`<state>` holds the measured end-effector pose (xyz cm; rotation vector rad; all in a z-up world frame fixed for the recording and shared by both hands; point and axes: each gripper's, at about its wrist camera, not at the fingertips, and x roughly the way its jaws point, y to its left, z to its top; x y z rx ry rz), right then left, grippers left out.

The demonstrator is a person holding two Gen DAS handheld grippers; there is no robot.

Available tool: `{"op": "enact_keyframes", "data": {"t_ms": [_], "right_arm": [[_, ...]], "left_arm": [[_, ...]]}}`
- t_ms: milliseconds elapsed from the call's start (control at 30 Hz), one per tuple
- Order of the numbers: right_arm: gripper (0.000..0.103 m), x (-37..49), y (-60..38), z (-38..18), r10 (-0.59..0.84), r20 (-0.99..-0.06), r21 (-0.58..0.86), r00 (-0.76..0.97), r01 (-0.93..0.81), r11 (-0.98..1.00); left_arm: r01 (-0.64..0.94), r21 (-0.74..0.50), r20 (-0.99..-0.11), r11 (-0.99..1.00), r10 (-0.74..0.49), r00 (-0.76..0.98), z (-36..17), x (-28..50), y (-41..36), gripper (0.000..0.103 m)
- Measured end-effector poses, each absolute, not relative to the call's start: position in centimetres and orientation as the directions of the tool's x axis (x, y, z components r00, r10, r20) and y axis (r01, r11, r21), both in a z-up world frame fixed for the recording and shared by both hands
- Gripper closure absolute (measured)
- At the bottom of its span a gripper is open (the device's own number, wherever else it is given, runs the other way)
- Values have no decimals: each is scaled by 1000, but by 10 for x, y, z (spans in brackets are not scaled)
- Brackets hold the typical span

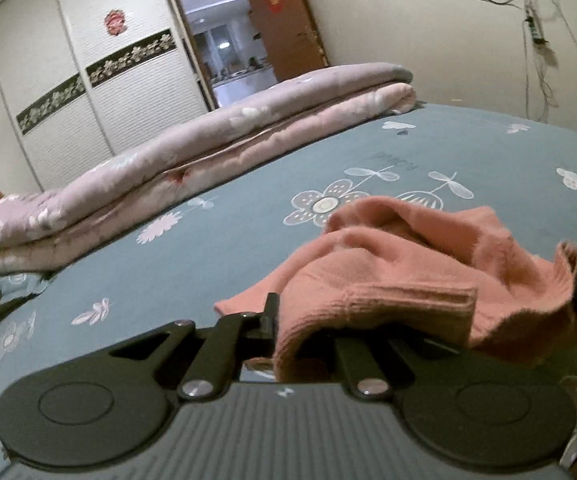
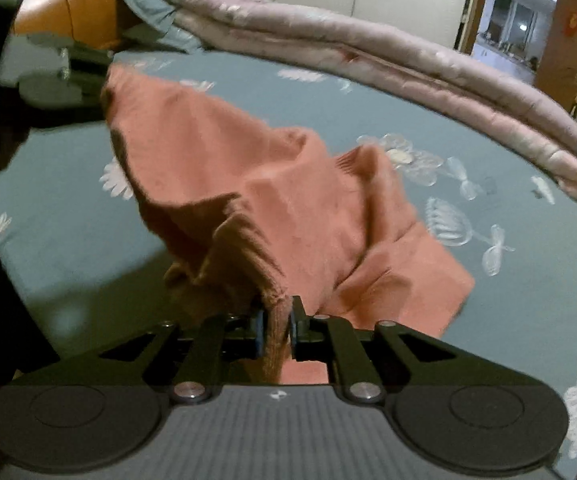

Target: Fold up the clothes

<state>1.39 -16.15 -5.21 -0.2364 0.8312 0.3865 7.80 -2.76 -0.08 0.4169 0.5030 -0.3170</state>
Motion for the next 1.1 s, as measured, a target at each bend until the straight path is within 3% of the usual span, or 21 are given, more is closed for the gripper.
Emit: {"op": "enact_keyframes", "data": {"t_ms": [133, 300, 500, 533, 567, 600, 833, 1100], "right_arm": [[83, 12, -148, -71, 249, -761, -22, 599, -408, 913], [56, 7, -136, -87, 219, -757, -48, 615, -387, 921], [49, 6, -122, -103, 204, -766, -104, 609, -431, 896], [50, 7, -119, -106, 195, -768, -126, 610, -442, 888], [65, 7, -117, -108, 190, -771, -141, 608, -454, 880], [91, 8, -116, -108, 191, -772, -145, 606, -460, 876], [92, -1, -122, -73, 255, -759, -62, 600, -456, 888], [92, -36, -134, 10, 377, -648, 1, 662, -494, 869]], "left_arm": [[375, 271, -548, 887, -178, 817, -1, 76, -25, 100], [370, 245, -561, 896, -180, 808, -1, 77, -20, 100], [387, 243, -586, 890, -183, 789, -2, 75, -16, 100], [391, 242, -595, 888, -182, 783, -3, 74, -15, 100], [395, 242, -604, 886, -181, 776, -4, 73, -14, 100], [399, 241, -613, 884, -180, 769, -4, 73, -13, 100], [427, 196, -649, 883, -209, 732, 10, 57, 6, 100], [377, 209, -559, 903, -206, 803, 61, 1, 36, 100]]}}
